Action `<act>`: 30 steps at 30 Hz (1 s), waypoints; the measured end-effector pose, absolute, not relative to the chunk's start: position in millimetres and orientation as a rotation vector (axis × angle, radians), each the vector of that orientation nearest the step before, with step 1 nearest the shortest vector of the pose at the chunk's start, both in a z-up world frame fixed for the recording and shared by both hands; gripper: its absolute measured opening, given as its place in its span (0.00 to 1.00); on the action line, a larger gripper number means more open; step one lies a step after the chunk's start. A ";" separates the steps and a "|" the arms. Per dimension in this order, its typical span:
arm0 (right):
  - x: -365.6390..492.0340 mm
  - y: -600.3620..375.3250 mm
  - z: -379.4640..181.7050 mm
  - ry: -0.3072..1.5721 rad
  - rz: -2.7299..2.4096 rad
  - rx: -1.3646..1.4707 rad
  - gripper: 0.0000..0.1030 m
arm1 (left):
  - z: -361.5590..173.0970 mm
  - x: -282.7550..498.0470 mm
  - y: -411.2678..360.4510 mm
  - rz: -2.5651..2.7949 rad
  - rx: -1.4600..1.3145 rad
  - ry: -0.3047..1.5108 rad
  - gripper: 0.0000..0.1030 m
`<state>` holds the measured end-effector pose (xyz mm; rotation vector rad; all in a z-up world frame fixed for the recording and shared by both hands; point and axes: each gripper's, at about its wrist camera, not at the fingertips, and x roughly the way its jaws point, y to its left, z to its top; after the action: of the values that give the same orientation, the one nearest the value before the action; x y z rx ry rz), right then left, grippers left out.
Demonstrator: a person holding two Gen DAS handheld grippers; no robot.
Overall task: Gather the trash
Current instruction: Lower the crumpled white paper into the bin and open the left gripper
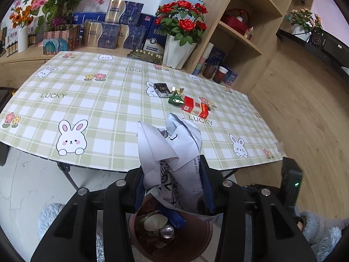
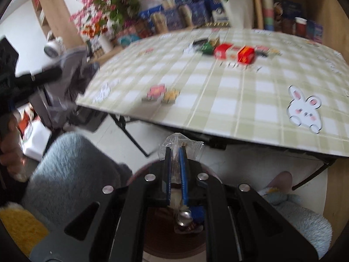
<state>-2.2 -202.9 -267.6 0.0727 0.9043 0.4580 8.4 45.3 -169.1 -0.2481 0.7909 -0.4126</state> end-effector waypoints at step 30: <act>-22.0 -244.9 -220.4 0.564 0.156 0.069 0.95 | -191.5 -3.2 18.2 -0.445 -0.117 0.792 0.43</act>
<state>-22.0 -244.9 -220.4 0.0691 0.5644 0.1562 -3.2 18.2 -191.5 -0.1169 0.7921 -0.4446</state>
